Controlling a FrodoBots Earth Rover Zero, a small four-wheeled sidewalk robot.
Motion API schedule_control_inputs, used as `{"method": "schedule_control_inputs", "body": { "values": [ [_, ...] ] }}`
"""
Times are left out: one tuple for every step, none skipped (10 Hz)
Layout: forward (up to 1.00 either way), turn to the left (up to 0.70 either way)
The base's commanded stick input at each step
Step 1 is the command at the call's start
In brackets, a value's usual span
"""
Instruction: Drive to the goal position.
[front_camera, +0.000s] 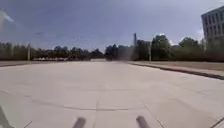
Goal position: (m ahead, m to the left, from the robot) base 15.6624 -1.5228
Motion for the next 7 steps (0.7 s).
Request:
{"method": "schedule_control_inputs", "body": {
  "values": [
    [1.0, 0.0],
    [1.0, 0.0],
    [1.0, 0.0],
    [1.0, 0.0],
    [1.0, 0.0],
    [1.0, 0.0],
    [1.0, 0.0]
  ]
}}
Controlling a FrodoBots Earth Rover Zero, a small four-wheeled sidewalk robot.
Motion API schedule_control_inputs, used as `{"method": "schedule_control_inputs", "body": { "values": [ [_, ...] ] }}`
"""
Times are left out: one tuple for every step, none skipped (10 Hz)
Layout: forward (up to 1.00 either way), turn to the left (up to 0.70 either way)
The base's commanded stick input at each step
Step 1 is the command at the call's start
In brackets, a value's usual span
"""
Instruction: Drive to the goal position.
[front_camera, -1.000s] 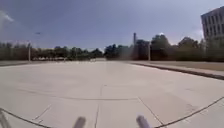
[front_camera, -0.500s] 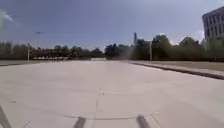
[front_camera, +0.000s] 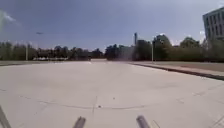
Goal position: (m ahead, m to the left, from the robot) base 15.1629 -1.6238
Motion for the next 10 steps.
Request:
{"method": "schedule_control_inputs", "body": {
  "values": [
    [1.0, 0.0],
    [1.0, 0.0],
    [1.0, 0.0],
    [1.0, 0.0],
    [1.0, 0.0],
    [1.0, 0.0],
    [1.0, 0.0],
    [1.0, 0.0],
    [1.0, 0.0],
    [1.0, 0.0]
  ]
}}
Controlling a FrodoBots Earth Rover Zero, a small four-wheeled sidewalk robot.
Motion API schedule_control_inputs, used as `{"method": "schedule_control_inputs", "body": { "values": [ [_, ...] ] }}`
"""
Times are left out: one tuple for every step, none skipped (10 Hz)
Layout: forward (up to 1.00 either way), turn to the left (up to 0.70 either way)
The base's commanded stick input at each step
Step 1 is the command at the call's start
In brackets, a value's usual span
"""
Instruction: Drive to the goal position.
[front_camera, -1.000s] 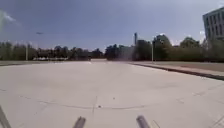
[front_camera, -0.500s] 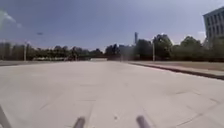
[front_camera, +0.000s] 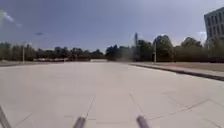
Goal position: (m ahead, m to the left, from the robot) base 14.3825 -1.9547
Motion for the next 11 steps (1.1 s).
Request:
{"method": "schedule_control_inputs", "body": {
  "values": [
    [1.0, 0.0],
    [1.0, 0.0],
    [1.0, 0.0],
    [1.0, 0.0],
    [1.0, 0.0],
    [1.0, 0.0],
    [1.0, 0.0],
    [1.0, 0.0],
    [1.0, 0.0],
    [1.0, 0.0],
    [1.0, 0.0]
  ]
}}
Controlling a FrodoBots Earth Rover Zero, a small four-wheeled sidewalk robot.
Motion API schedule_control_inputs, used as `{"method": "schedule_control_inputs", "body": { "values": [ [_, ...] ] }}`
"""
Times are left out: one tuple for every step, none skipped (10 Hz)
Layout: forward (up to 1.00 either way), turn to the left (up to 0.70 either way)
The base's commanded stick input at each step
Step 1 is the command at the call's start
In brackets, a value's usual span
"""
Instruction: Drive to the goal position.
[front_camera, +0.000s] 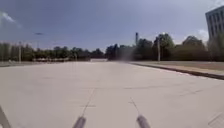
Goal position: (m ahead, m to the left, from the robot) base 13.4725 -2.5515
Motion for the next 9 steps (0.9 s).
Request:
{"method": "schedule_control_inputs", "body": {
  "values": [
    [1.0, 0.0],
    [1.0, 0.0],
    [1.0, 0.0],
    [1.0, 0.0],
    [1.0, 0.0],
    [1.0, 0.0],
    [1.0, 0.0],
    [1.0, 0.0],
    [1.0, 0.0]
  ]
}}
